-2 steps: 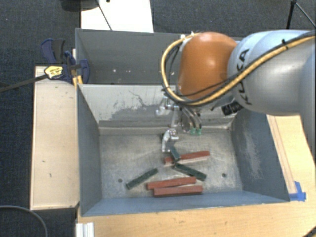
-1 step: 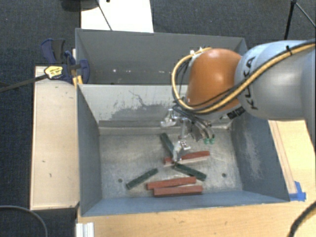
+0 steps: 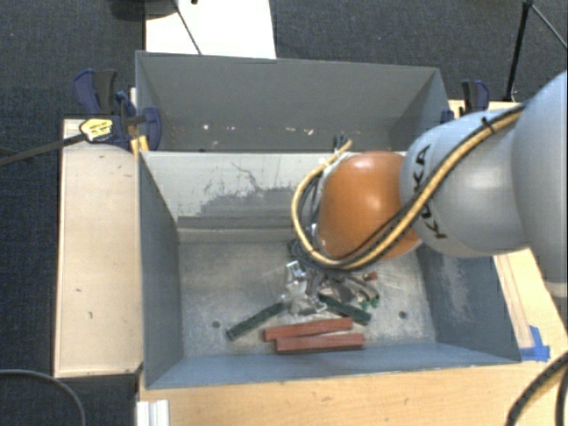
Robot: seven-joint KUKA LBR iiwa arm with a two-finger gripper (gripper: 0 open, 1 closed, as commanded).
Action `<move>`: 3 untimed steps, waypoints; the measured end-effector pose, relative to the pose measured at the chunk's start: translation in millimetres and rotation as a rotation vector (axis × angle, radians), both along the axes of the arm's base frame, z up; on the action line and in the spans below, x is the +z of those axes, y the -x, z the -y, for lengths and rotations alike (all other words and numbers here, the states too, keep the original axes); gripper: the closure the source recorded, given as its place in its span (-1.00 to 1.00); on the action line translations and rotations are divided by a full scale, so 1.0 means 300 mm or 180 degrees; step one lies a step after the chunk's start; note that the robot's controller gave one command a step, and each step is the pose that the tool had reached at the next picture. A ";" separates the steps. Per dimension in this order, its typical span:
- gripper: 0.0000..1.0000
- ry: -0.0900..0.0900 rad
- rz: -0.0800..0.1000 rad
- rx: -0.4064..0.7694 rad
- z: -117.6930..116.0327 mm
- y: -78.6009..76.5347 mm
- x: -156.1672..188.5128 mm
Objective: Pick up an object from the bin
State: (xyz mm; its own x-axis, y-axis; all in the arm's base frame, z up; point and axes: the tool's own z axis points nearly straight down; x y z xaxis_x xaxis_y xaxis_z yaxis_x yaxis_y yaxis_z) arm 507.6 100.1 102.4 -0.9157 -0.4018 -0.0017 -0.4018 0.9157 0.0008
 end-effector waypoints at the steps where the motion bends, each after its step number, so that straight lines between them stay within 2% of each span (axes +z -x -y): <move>1: -1.00 0.0000 -0.0001 -0.0009 0.000 0.000 0.000; 2: -1.00 0.0000 -0.0001 -0.0013 0.001 0.000 0.000; 3: 1.00 -0.0015 0.0032 0.0225 -0.210 0.027 -0.095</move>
Offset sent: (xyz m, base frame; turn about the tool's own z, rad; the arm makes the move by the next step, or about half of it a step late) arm 0.0000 0.0000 0.0000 0.0000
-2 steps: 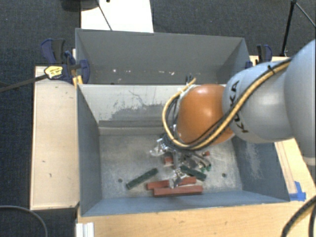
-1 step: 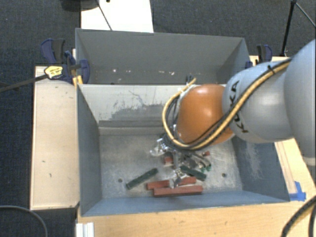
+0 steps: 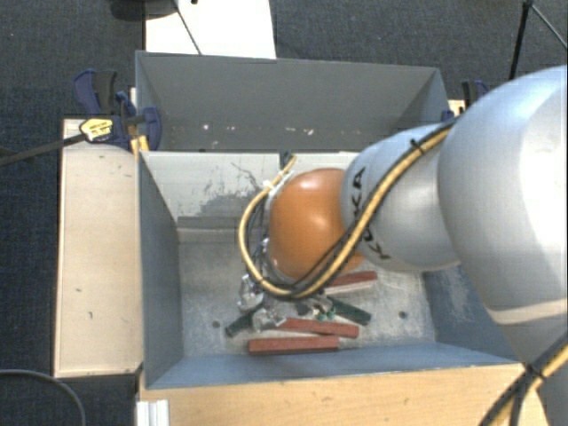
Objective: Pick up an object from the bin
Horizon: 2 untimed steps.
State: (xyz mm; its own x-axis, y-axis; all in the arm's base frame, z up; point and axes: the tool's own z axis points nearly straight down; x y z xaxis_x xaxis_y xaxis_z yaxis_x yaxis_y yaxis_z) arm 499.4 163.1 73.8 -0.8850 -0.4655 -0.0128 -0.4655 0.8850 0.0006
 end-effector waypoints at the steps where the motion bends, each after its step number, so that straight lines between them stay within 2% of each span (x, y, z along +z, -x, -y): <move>1: 1.00 0.0000 -0.0001 -0.0001 0.000 0.000 0.000; 2: 1.00 -0.0017 0.0001 0.0204 0.166 -0.064 0.003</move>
Offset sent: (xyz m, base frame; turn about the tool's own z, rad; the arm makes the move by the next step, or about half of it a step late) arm 0.0346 -0.1063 -0.0038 -0.0977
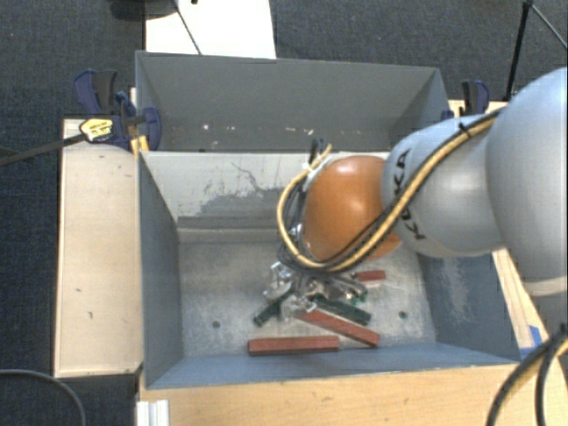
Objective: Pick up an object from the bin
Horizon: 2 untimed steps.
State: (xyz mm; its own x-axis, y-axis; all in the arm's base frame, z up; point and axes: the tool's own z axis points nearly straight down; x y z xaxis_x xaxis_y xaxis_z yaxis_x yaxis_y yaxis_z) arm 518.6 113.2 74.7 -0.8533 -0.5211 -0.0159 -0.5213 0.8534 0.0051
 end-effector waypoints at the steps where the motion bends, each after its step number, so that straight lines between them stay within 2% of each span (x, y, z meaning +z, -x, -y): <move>1: 1.00 0.0047 0.0006 -0.0092 -0.053 -0.003 0.001; 2: 1.00 0.0042 -0.0013 0.0263 0.152 -0.025 0.560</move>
Offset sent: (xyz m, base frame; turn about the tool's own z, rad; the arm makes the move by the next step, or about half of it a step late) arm 0.0056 -0.0443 0.1657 -0.0860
